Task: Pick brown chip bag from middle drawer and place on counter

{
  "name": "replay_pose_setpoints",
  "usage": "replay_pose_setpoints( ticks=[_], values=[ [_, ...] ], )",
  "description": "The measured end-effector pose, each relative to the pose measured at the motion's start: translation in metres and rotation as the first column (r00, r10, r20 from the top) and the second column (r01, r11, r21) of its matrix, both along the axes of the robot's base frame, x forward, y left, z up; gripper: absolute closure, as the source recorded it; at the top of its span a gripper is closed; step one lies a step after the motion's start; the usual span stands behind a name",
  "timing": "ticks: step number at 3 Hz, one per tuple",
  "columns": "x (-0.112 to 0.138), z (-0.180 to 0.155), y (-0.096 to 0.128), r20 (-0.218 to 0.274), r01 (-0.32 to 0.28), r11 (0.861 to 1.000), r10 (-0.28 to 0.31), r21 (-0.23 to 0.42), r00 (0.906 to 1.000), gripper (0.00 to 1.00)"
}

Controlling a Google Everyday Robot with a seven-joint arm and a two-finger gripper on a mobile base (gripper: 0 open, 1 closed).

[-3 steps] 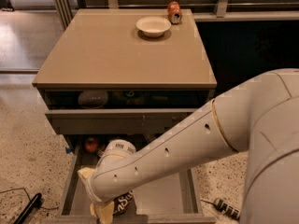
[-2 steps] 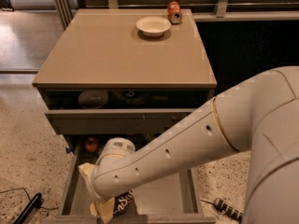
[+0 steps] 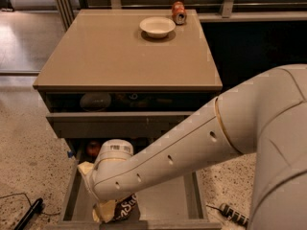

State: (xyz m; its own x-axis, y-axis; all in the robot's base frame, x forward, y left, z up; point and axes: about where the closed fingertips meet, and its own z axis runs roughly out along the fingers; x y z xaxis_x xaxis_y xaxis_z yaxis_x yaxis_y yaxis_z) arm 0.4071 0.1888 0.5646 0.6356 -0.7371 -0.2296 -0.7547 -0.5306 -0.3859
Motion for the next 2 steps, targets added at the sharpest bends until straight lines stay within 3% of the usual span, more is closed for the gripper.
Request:
replay_pose_setpoints(
  ticks=[1,2],
  values=[
    [-0.003,-0.006,0.005,-0.028,-0.018,0.999,0.019,0.041,0.9994,0.0],
    [-0.014,-0.02,0.017,-0.117,-0.037,0.987,0.056,0.155,0.9916,0.0]
  ],
)
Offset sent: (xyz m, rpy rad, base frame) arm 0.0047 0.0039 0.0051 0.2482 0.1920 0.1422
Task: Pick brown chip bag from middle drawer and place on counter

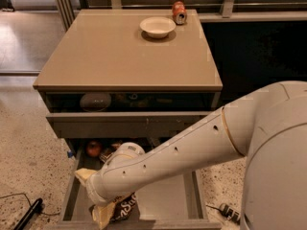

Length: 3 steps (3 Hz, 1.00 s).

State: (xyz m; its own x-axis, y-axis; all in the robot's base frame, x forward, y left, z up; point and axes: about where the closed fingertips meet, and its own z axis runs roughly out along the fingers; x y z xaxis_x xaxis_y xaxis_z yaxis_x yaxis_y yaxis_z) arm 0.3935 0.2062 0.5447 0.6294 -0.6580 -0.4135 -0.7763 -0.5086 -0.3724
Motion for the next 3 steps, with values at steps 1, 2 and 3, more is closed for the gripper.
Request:
replay_pose_setpoints(
  ticks=[1,2,3],
  values=[
    [0.0,0.0,0.0,0.0,0.0,1.0,0.0,0.0,1.0,0.0],
    [0.015,0.006,-0.022,0.02,0.054,0.999,-0.054,-0.008,0.9984,0.0],
    [0.03,0.024,-0.065,0.048,0.148,0.988,-0.147,-0.031,0.988,0.0]
  ],
)
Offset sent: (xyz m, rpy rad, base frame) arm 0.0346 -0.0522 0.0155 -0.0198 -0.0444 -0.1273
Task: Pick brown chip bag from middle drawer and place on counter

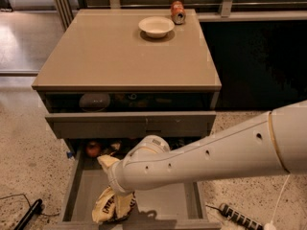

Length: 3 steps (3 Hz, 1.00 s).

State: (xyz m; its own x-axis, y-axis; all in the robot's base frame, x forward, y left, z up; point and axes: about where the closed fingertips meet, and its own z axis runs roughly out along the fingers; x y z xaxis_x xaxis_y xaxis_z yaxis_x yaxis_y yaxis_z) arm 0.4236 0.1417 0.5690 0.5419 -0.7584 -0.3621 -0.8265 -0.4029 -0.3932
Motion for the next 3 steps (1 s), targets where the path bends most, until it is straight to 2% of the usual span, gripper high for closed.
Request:
replay_pose_setpoints(
  ticks=[1,3],
  values=[
    [0.0151,0.0232,-0.048,0.033,0.099,0.994,-0.098,-0.039,0.9947,0.0],
    [0.017,0.0249,-0.0487,0.043,0.098,0.994,-0.096,-0.05,0.9944,0.0]
  ],
)
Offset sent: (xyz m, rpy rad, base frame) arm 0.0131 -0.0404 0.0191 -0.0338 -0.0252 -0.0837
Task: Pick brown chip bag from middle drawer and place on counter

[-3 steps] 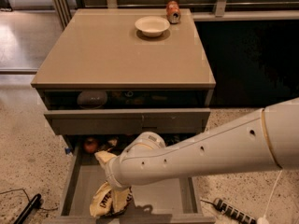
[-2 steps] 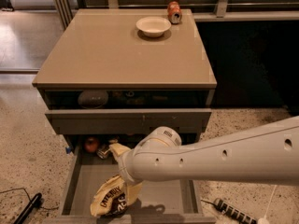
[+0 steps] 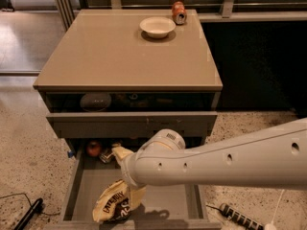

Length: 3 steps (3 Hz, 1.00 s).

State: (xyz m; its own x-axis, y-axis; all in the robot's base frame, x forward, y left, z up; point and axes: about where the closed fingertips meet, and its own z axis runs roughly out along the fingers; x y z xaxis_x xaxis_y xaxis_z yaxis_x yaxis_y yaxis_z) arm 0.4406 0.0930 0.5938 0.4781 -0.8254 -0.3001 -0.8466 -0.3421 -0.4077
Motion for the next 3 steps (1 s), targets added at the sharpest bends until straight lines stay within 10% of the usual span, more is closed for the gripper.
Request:
replay_pose_setpoints(
  ticks=[3],
  values=[
    [0.0202,-0.0089,-0.0063,-0.009,0.026,1.0,-0.026,0.006,0.9996,0.0]
  ],
)
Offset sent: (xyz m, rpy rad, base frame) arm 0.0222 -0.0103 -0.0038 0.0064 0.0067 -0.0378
